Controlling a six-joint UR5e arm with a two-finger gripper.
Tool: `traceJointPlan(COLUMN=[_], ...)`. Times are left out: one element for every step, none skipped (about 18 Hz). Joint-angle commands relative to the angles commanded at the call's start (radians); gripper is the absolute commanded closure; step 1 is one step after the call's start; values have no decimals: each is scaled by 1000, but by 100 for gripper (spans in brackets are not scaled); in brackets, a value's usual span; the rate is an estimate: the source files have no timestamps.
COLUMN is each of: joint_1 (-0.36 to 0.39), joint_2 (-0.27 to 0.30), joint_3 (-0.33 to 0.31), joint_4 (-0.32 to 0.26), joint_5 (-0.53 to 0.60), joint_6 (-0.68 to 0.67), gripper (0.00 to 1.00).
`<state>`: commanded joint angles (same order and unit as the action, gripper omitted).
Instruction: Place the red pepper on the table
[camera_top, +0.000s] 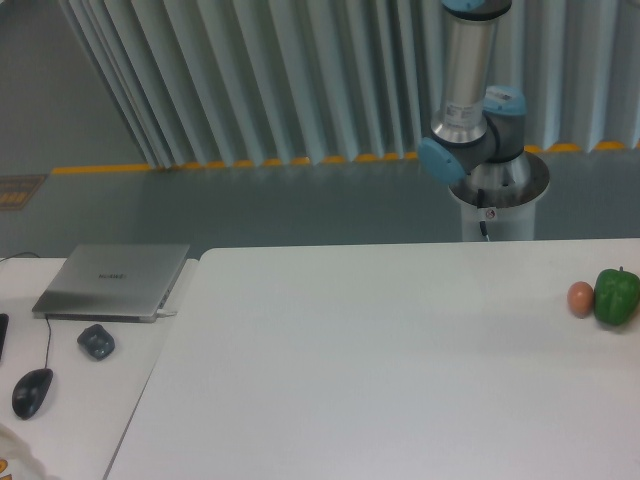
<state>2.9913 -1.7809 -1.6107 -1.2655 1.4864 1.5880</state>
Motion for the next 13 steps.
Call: traceJointPlan(joint_1=[0,0,0,2,6,12,21,31,47,64,83,93,95], joint_2=[-5,-9,-12,-18,-26,-34,-43,-52,-58,-69,-75,-86,-94], joint_3=[0,0,0,0,0,0,2,2,0,0,0,0,0], joint_4=[0,0,2,6,35,52,60,66,67,74,77,81,81], joint_5=[0,0,-2,-2,0,0,0,-2,-3,-12,-32,-52,-63], joint_6=[-31,-67,-100,-115,-121,-131,-141,-146,-145,-138,-134,-135,-135], gripper=[0,0,0,0,0,0,0,0,0,0,0,0,0])
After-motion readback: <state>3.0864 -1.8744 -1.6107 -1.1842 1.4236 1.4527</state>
